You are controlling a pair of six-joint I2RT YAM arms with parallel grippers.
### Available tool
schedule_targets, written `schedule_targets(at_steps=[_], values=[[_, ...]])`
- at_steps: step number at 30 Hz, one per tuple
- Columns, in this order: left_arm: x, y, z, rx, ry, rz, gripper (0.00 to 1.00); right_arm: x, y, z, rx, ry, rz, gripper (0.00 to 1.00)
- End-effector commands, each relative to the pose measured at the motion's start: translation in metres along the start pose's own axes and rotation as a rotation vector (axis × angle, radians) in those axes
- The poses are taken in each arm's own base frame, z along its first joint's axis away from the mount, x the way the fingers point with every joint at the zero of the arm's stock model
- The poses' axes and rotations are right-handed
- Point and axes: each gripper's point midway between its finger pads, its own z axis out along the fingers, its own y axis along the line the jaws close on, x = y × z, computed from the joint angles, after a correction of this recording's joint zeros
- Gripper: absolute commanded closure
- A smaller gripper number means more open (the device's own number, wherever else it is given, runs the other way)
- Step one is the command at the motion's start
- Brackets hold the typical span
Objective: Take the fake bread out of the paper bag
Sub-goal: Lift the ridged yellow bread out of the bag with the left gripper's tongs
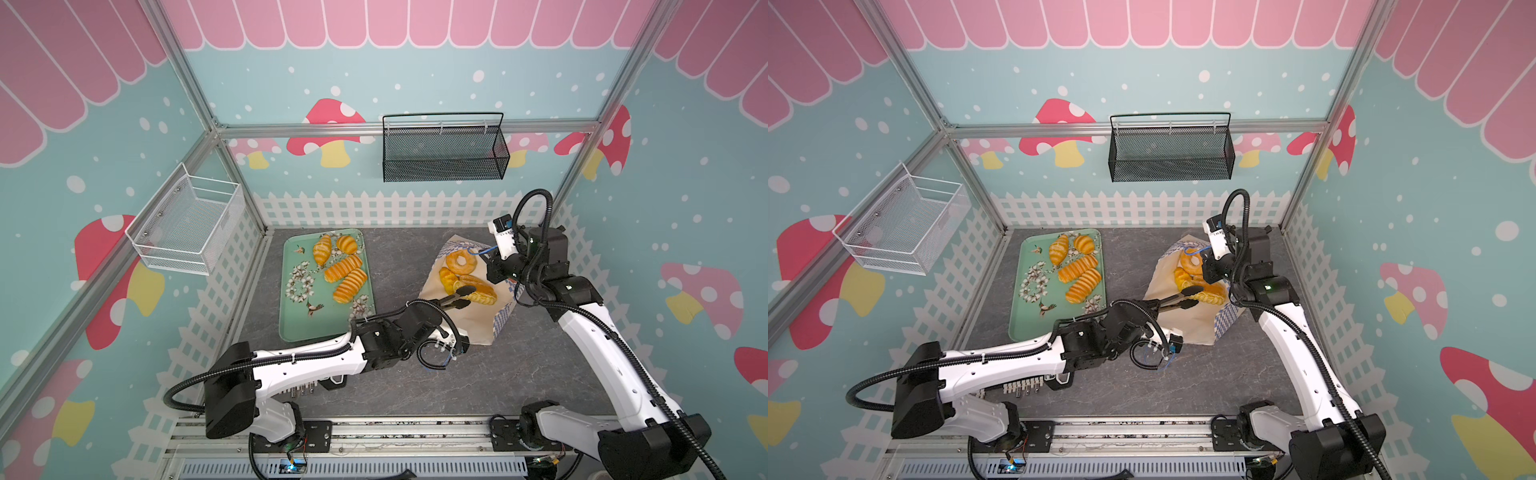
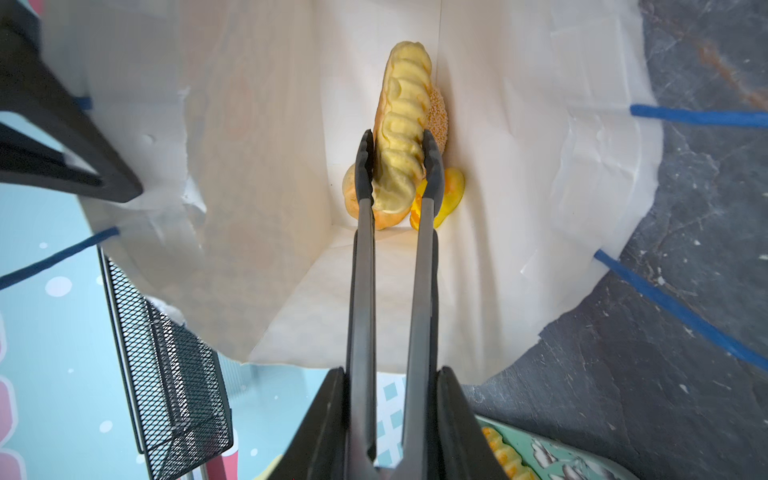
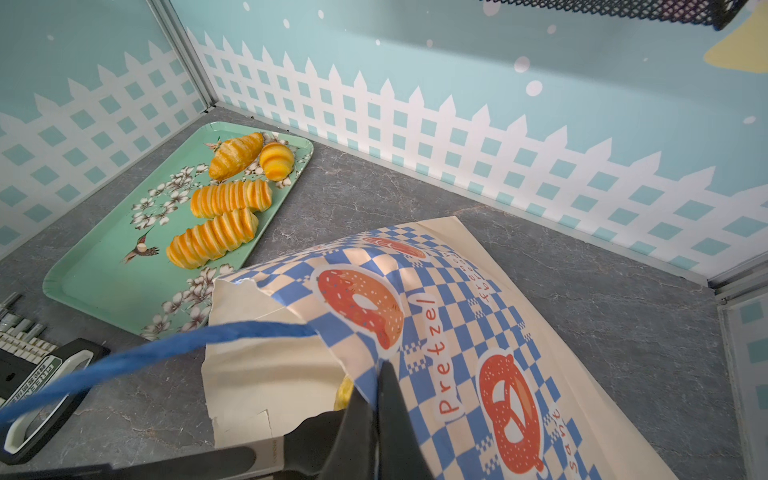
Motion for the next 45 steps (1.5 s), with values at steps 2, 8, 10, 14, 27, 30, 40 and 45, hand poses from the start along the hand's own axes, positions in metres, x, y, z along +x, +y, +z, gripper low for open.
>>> schedule_targets(at_steps=[2,8,10,14,27,30,40,45], values=[[0.005,0.008,-0.015,-0.021,0.006,-0.054,1.0,-0.013,0.001,-0.007,0.007,-0.037,0.017,1.0],[0.007,0.013,-0.026,-0.01,0.005,-0.165,1.0,-0.016,0.0,-0.01,0.013,-0.046,0.022,1.0],[0.009,0.017,-0.034,-0.008,-0.002,-0.209,1.0,-0.017,-0.001,-0.012,0.022,-0.048,0.019,1.0],[0.015,0.025,-0.057,-0.01,-0.014,-0.304,1.0,-0.019,-0.003,-0.014,0.037,-0.053,0.019,1.0],[0.054,0.039,-0.13,-0.071,0.049,-0.484,1.0,-0.03,-0.009,-0.008,0.058,-0.105,0.077,1.0],[0.062,0.044,-0.149,-0.092,0.029,-0.575,1.0,-0.032,-0.014,-0.007,0.085,-0.114,0.094,1.0],[0.081,0.057,-0.198,-0.146,-0.098,-0.88,1.0,-0.038,-0.015,0.006,0.063,-0.134,0.134,1.0],[0.089,0.059,-0.214,-0.156,-0.144,-1.035,1.0,-0.036,-0.015,0.01,0.061,-0.131,0.14,1.0]])
